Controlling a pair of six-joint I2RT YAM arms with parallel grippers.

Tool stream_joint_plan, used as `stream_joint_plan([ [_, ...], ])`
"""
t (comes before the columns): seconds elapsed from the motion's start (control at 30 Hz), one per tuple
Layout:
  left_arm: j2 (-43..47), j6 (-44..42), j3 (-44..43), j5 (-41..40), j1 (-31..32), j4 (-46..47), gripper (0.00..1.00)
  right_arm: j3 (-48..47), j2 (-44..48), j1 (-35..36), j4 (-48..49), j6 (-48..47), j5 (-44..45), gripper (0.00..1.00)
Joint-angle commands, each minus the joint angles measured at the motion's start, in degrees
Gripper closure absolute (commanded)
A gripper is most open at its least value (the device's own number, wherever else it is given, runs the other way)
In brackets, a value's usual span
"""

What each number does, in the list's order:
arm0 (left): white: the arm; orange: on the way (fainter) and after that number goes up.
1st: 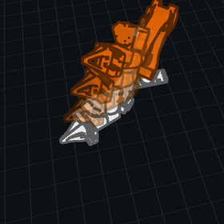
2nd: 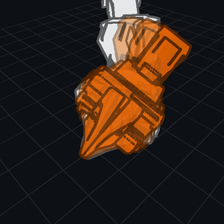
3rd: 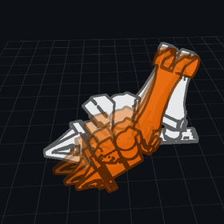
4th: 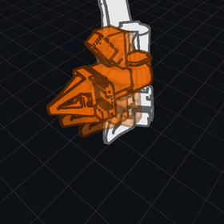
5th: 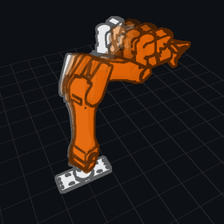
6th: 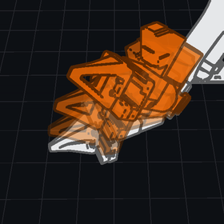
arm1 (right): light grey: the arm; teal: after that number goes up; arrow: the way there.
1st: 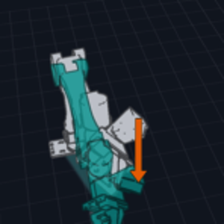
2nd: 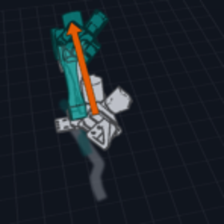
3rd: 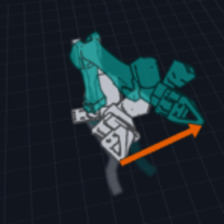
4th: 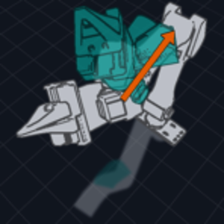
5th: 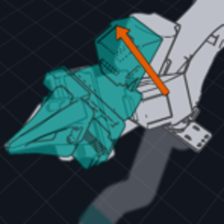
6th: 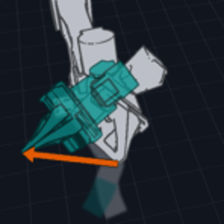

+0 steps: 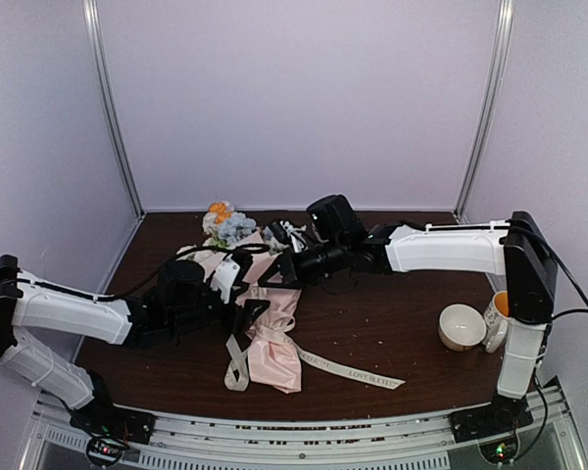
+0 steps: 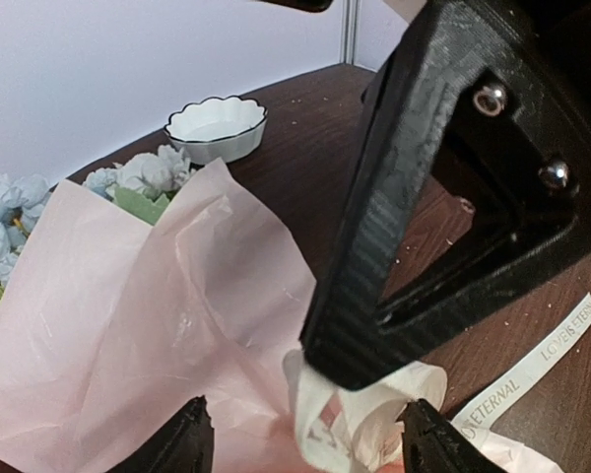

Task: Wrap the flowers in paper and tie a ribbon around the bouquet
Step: Cross the ribbon at the center of the board.

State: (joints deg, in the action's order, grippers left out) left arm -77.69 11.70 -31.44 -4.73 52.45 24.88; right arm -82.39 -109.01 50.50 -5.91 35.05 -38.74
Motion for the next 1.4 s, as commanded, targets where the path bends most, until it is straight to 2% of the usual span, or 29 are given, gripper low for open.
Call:
stream_joint_plan([
  [0.0, -2.69, -0.09, -4.14, 2.96, 0.11, 5.2, 0.33, 0.47, 2.31, 0.54, 1.64, 0.69, 0.91, 1.0],
  [0.1, -4.01, 0.56, -4.4, 0.45, 0.11, 5.72, 0.57, 0.69, 2.5, 0.66, 1.28, 0.36, 0.86, 1.0],
  [0.23, -3.49, 1.14, -3.11, -0.27, 0.11, 7.18, 1.0, 0.78, 2.74, 0.61, -1.03, -2.13, 0.71, 1.0],
  [0.33, -2.61, 2.32, -0.92, -1.19, 0.11, 9.03, 1.0, 1.23, 4.49, -0.03, -5.62, -6.47, 3.2, 0.83],
  [0.43, -1.95, 3.32, 1.34, -1.58, 0.11, 11.25, 1.0, 4.99, 5.99, -2.49, -5.34, -7.43, 3.69, 0.7],
  [0.57, -2.15, 4.07, 1.83, -1.36, 0.11, 12.35, 1.0, 6.91, 4.57, -3.26, -9.25, -11.42, 4.32, 0.61],
  [0.67, -2.31, 4.46, 2.35, -1.02, 0.11, 13.34, 1.0, 8.36, 3.28, -3.13, -7.74, -12.65, 1.38, 0.58],
  [0.73, -2.1, 4.6, 2.74, -0.49, 0.11, 13.91, 1.0, 7.01, 1.77, -3.48, -9.22, -13.18, 2.96, 0.59],
  [0.9, -1.22, 4.6, 3.12, -0.79, 0.11, 13.27, 1.0, 2.93, -1.73, -5.77, -11.16, -12.8, 5.61, 0.77],
  [1.0, -0.94, 4.3, 2.97, -1.24, 0.11, 12.65, 1.0, 1.9, -3.37, -5.9, -12.3, -15.02, 3.43, 0.83],
  [1.07, -1.04, 4.32, 3.12, -1.21, 0.11, 12.98, 1.0, 1.12, -5.41, -5.89, -13.41, -16.93, -1.46, 0.84],
  [1.2, -1.73, 4.21, 3.14, -0.6, 0.16, 13.42, 1.0, -0.97, -8.07, -5.67, -16.72, -21.1, -4.7, 0.82],
  [1.37, -2.48, 4.64, 3.05, -0.45, 0.11, 13.95, 1.0, 0.25, -8.31, -5.27, -12.4, -21.22, -12.13, 0.83],
])
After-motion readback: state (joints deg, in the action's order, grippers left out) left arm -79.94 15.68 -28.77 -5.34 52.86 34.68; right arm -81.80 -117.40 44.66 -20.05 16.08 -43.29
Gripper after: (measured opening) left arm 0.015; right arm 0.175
